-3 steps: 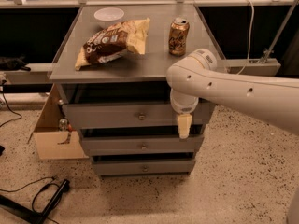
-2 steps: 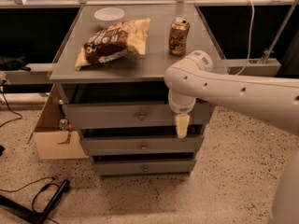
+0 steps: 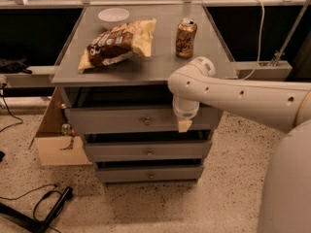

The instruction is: Open top drawer

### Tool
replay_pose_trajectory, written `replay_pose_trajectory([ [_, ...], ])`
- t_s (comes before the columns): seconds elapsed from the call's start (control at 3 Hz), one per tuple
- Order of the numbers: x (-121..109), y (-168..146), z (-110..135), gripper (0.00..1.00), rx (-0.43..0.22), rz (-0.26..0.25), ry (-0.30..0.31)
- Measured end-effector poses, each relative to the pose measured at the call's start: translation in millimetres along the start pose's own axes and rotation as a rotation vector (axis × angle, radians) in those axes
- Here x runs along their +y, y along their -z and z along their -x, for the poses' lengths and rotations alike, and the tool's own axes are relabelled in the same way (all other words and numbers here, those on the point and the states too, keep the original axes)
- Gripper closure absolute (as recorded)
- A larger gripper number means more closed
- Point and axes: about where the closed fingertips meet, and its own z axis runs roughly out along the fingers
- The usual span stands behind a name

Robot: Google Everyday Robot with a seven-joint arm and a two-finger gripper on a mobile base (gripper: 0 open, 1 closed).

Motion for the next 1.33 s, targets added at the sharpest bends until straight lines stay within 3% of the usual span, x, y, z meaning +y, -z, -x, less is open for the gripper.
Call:
replay_pose_trajectory([
  [0.67,9.5,5.9,-13.1,0.88,0.039,0.023,-0.024],
  [1.0,8.7,8.3,-13.2,1.0,0.039,0.023,-0.024],
  [1.33,14.9,12.7,-19.8,1.0,0.044,0.038,-0.025],
])
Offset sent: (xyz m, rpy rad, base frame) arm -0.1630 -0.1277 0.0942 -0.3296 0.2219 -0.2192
